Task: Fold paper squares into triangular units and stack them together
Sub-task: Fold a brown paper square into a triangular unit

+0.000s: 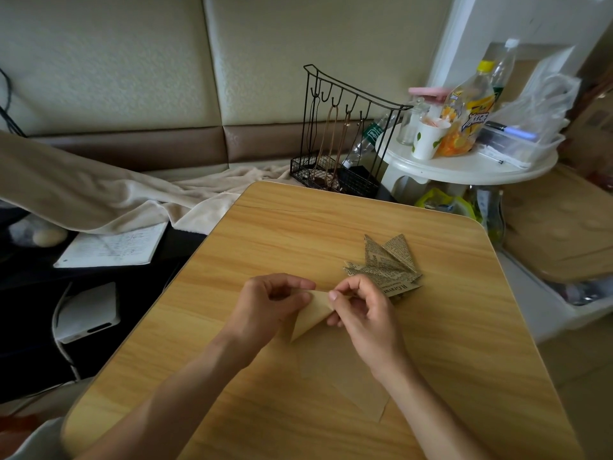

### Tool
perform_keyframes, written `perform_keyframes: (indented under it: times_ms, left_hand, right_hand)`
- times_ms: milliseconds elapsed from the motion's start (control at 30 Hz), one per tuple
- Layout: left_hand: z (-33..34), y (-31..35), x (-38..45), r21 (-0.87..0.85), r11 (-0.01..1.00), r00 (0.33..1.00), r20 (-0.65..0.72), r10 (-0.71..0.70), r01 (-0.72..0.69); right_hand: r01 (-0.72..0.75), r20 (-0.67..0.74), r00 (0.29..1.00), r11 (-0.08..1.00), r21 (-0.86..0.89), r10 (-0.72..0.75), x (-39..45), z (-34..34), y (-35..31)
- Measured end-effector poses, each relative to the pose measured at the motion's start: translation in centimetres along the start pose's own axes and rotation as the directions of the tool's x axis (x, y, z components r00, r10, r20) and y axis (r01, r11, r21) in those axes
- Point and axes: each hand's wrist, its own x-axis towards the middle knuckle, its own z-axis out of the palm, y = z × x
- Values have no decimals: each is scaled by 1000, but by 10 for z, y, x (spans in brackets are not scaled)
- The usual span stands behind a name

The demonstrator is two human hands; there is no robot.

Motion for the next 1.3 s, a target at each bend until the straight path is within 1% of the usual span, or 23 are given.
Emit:
perform_keyframes:
  times_ms: [133, 233, 300, 500, 700, 833, 1100, 1300]
  left_hand:
    - [-3, 0, 1, -14, 1000, 1000, -8, 12, -12]
    - [-4, 1, 1, -38, 999, 999, 39, 19, -18]
    - [-3, 1, 1, -36, 999, 998, 62, 25, -23]
    - [-2, -1, 1, -29, 999, 999, 47, 15, -13]
    - [-1, 1, 0, -41, 999, 997, 65, 36, -33]
    - [0, 0, 0, -30, 999, 998, 55, 33, -32]
    - [1, -1, 1, -9, 1000, 1000, 24, 14, -13]
    - [2, 0, -1, 13, 1000, 1000, 11, 7, -8]
  right_hand:
    - [-57, 51, 997, 996, 68, 54, 1, -1, -1]
    - [-89, 99, 992, 991, 95, 80, 1, 0, -1]
    - [-94, 87, 993, 990, 104, 85, 1, 1, 0]
    - [-80, 65, 995, 990, 119, 73, 3, 0, 4]
    - [-132, 129, 985, 981, 142, 114, 5, -1, 1]
    - [-92, 109, 991, 990, 107, 80, 4, -2, 1]
    - [-92, 85, 993, 994, 56, 87, 5, -1, 3]
    - [-90, 68, 994, 993, 75, 85, 5, -1, 5]
